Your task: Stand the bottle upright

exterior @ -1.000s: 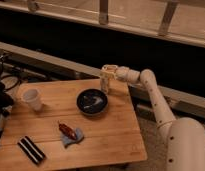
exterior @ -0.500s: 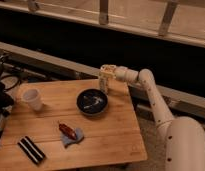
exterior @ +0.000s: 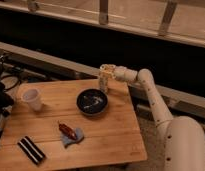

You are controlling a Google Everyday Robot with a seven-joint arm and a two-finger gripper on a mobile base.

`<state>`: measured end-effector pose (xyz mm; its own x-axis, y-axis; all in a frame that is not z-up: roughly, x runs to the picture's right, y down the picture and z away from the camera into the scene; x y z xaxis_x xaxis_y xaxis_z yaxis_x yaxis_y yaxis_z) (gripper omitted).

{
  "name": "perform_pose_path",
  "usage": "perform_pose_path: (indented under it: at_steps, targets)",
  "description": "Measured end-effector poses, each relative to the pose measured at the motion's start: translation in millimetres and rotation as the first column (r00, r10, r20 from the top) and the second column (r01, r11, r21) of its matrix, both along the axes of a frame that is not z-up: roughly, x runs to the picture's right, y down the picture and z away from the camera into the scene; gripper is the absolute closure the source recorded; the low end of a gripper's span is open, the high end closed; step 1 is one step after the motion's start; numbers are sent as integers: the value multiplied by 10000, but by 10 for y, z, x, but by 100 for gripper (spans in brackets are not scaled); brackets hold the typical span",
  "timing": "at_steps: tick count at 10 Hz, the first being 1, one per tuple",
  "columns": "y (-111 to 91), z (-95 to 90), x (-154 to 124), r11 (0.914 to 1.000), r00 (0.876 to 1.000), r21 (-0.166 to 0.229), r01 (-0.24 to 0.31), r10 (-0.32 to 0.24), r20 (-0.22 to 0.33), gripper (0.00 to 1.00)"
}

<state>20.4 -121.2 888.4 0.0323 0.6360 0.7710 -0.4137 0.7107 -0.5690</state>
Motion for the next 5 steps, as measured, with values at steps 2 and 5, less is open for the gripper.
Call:
perform_pose_path:
  at_steps: [2, 5]
  targets:
    - [-5, -1, 10, 10000, 10000, 10, -19, 19, -5, 58]
    - [-7, -2, -57, 10000, 10000, 18, 53, -53, 64, 58]
